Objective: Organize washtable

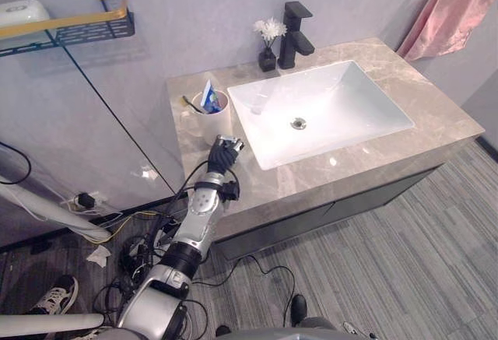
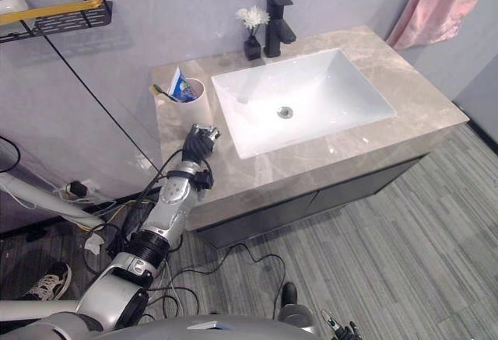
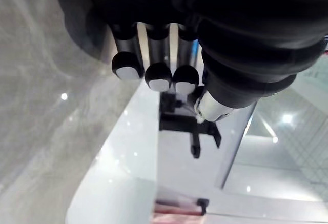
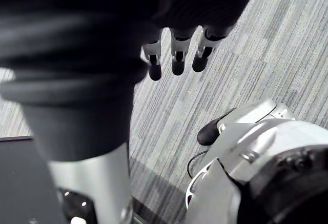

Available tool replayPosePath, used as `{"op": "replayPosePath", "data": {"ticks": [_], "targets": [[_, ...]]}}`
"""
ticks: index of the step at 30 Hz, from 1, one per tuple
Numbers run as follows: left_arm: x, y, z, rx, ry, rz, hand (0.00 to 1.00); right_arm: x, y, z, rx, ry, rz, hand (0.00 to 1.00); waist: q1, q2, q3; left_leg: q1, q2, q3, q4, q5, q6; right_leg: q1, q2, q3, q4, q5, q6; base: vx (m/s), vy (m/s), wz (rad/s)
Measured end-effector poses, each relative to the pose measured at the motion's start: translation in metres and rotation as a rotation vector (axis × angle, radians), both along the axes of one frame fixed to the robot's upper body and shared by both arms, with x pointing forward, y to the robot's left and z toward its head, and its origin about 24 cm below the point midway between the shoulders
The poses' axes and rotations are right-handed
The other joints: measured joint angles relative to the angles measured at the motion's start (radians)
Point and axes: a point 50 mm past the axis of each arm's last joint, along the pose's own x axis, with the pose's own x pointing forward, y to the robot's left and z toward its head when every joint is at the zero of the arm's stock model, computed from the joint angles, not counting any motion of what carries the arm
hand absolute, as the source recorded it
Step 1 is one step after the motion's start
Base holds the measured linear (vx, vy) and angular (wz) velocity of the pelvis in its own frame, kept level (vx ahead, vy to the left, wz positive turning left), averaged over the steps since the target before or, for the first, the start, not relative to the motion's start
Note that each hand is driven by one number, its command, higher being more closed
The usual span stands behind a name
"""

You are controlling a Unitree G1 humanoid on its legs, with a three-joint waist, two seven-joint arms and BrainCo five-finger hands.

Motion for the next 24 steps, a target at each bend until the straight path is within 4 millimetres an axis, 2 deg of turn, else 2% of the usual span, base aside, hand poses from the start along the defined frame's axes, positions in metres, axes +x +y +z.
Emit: {"op": "replayPosePath", "data": {"ticks": [8,13,24], "targets": [[0.003,0.017,0.002,-0.049,0.000,0.087,1.00,0.000,0.000,0.000,-0.001,-0.001,0.001,0.00,0.000,0.003,0.002,0.001,0.001,0.010,-0.001,-0.001,-0.001,-0.005,0.002,0.011,0.000,0.000,0.000,0.00,0.000,-0.03],[0.007,0.018,0.004,-0.044,-0.002,0.099,1.00,0.000,-0.001,0.000,-0.004,0.000,0.002,0.00,0.000,0.005,0.003,-0.004,0.001,0.015,0.000,-0.001,-0.001,-0.017,0.003,0.016,0.000,0.001,0.000,-0.01,-0.001,-0.03],[0.028,0.013,0.032,-0.030,-0.054,0.104,1.00,0.002,-0.005,0.002,-0.013,-0.011,0.010,0.00,-0.003,0.017,0.026,-0.026,-0.002,0.038,0.002,-0.003,-0.001,-0.047,0.004,0.037,0.001,0.011,-0.005,0.01,0.005,-0.06]]}}
